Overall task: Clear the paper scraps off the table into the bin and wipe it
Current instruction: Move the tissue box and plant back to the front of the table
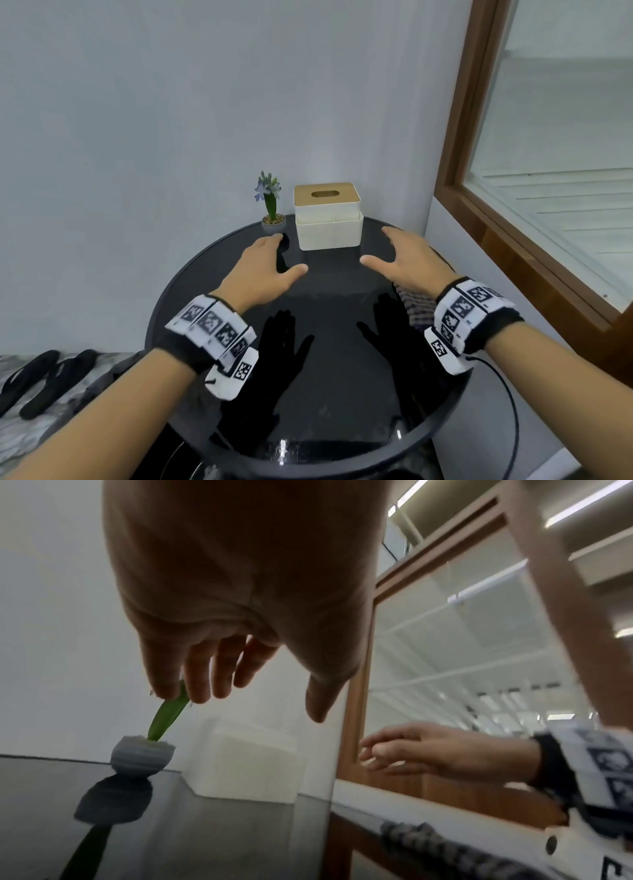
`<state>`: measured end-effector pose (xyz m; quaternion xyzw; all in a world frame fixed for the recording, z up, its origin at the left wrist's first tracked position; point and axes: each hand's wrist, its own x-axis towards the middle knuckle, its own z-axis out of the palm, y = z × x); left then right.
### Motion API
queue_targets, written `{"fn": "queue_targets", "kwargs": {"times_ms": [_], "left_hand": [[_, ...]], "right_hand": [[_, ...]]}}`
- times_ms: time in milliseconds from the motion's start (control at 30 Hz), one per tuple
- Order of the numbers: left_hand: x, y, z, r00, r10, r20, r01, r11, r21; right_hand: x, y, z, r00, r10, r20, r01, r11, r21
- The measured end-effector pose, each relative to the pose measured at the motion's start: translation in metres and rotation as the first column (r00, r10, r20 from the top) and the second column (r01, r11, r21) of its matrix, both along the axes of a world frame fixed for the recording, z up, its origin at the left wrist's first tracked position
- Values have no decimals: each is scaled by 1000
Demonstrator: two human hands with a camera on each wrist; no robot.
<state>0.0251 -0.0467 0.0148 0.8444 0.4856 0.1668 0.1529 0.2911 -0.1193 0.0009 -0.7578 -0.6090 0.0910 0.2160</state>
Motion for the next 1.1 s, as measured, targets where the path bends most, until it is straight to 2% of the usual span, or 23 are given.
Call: {"fn": "queue_targets", "kwargs": {"times_ms": [133, 233, 333, 467, 567, 833, 1100], "left_hand": [[27, 57, -18, 1000, 2, -31, -3, 999, -36], [42, 91, -29, 1000, 19, -5, -19, 999, -50], [55, 115, -33, 999, 45, 20, -44, 997, -67], [67, 135, -34, 998, 39, 47, -34, 994, -101], [72, 142, -36, 995, 24, 93, -13, 993, -114], [76, 139, -34, 985, 35, 169, -19, 995, -96], [62, 111, -33, 983, 19, 182, 5, 991, -130]], "right_hand": [[3, 39, -1, 999, 2, -50, -3, 1000, -16], [8, 66, 4, 995, 17, -94, -17, 1000, -5], [15, 90, 6, 996, -11, -92, 7, 999, -44], [19, 111, 3, 992, 29, -119, -40, 995, -89], [19, 121, -1, 987, 43, -155, -59, 994, -97], [25, 129, -4, 992, 0, -130, -11, 996, -85], [19, 99, 4, 998, 22, -54, -28, 993, -118]]}}
